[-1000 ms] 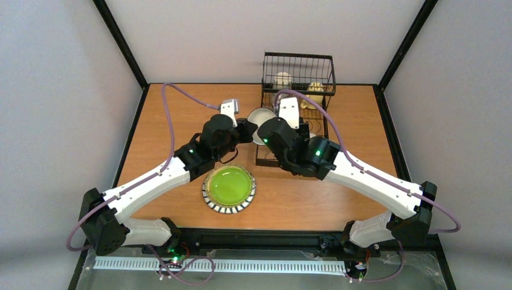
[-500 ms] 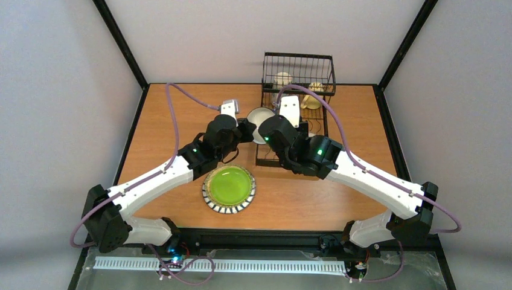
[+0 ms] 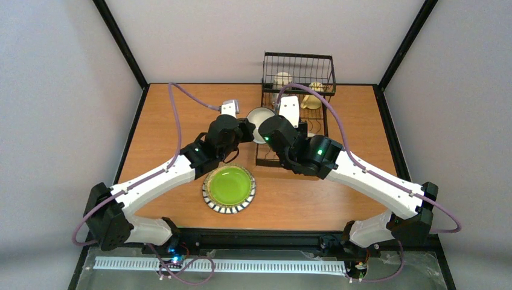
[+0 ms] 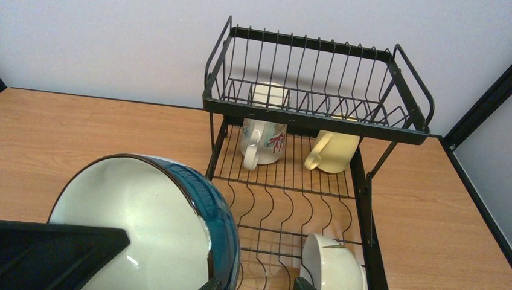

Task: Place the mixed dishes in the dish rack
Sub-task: Pass from the left arm to the right

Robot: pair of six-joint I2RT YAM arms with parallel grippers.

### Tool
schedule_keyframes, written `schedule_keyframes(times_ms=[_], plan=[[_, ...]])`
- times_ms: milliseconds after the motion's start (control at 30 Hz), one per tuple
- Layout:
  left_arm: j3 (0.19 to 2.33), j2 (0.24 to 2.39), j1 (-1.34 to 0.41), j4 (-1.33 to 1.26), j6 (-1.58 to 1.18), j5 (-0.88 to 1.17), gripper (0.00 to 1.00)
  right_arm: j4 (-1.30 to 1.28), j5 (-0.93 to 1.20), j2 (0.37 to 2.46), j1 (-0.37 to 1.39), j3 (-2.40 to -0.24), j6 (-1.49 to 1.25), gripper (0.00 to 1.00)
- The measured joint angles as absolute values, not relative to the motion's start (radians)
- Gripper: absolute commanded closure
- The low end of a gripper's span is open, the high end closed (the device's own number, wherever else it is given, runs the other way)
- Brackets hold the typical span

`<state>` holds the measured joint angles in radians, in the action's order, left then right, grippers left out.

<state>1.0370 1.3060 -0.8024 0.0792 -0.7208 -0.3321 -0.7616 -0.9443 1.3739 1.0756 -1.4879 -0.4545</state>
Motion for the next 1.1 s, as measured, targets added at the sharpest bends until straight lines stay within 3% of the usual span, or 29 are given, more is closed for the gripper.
schedule_keyframes(times_ms=[567,867,900,1033,1100], plan=[[1.043,1.322,-0.804,0.074,-0.722,-0.325,1.00,-0.747,-0.900,1.386,1.081,-1.487,-0.484,0.33],[1.039,1.284,-0.804,0.052,-0.738,-0.323,1.00,-0.726,-0.923,1.422,1.078,-1.464,-0.507,0.56],[1.034,1.279,-0.804,0.052,-0.739,-0.324,1.00,-0.716,-0.927,1.426,1.078,-1.464,-0.512,0.61],[1.009,1.269,-0.804,0.041,-0.752,-0.332,1.00,-0.693,-0.946,1.441,1.071,-1.464,-0.534,0.96],[1.001,1.266,-0.804,0.035,-0.760,-0.335,0.99,-0.683,-0.965,1.449,1.059,-1.463,-0.539,0.98]])
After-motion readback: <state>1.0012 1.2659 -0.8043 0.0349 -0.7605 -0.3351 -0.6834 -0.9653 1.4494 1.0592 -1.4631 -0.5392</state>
